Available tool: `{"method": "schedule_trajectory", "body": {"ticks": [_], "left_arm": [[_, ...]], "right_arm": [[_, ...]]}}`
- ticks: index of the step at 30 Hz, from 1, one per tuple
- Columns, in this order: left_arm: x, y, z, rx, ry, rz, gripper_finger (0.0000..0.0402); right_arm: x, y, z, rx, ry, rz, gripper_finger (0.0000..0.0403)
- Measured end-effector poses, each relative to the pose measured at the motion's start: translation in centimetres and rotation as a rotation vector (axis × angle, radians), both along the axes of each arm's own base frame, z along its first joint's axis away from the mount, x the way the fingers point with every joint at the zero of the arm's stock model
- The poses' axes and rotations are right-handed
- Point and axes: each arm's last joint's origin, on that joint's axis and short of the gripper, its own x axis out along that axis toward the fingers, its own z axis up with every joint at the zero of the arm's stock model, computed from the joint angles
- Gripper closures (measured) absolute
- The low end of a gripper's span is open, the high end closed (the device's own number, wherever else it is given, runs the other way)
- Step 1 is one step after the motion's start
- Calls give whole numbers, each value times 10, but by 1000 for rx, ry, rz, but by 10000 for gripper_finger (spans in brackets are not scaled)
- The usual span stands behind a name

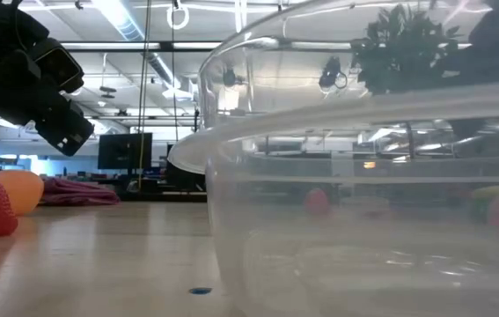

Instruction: Pick and placing Produce into tupperware

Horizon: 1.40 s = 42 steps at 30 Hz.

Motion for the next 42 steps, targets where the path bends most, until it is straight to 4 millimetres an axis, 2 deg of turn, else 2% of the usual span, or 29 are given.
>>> {"method": "schedule_trajectory", "body": {"ticks": [34,42], "left_arm": [[0,0,1,0,-7,0,212],[1,0,3,50,-52,-5,212]], "right_arm": [[0,0,0,0,0,0,218],[0,0,0,0,0,0,218]]}}
